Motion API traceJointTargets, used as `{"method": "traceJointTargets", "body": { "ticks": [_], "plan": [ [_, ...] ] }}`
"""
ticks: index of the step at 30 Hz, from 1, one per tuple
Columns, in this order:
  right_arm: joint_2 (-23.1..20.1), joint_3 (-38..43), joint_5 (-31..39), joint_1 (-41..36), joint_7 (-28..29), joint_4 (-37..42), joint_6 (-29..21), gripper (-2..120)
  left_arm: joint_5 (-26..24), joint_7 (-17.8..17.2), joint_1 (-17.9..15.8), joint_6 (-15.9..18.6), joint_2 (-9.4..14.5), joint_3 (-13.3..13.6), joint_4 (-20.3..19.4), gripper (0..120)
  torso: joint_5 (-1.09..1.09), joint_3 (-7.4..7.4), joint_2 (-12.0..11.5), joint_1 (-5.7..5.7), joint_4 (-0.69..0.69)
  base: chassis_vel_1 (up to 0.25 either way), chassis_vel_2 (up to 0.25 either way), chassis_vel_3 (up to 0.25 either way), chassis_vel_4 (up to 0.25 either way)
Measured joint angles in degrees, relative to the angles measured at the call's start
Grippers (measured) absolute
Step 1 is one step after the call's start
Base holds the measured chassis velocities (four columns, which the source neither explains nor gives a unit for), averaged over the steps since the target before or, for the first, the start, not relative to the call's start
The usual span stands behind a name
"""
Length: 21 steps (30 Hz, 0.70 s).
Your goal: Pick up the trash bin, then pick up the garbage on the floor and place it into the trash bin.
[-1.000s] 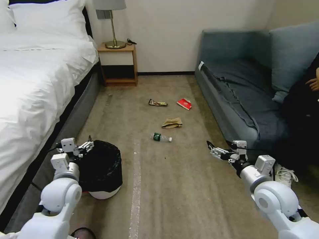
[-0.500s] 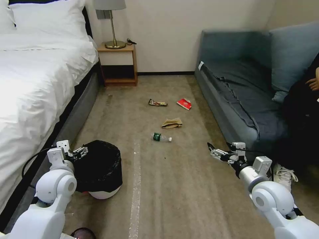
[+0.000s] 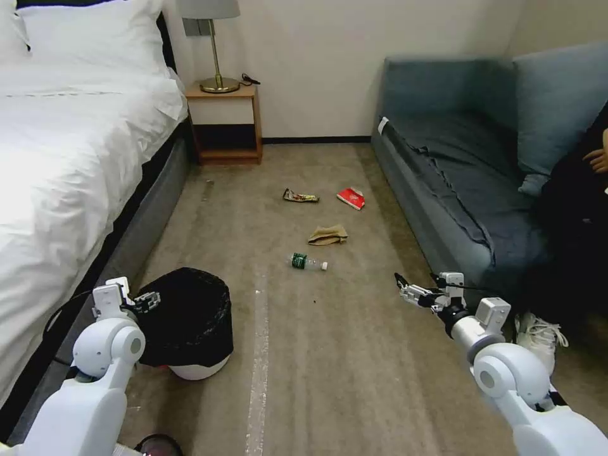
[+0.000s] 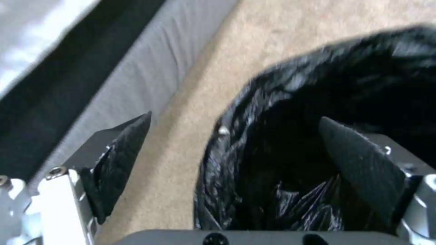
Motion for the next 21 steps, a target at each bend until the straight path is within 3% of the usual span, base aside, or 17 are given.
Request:
{"method": "traceJointTargets", "body": {
  "ticks": [14,21],
  "plan": [
    [0.9,-0.3,-1.1,-1.7,-0.1,-0.9,1.1,100,3.6,3.5,-1.0,-2.2,-1.6,0.3,6.1,97,0.0,0.0,0.0,0.0,0.0,0.0,0.0,0.0,0.0],
    [1.3,-0.6,-0.2,-2.6,-0.1,0.3,1.2,100,4.2,3.9,-0.7,-2.7,-1.9,-0.1,6.4,72,0.0,0.0,0.0,0.0,0.0,0.0,0.0,0.0,0.0]
  ]
}}
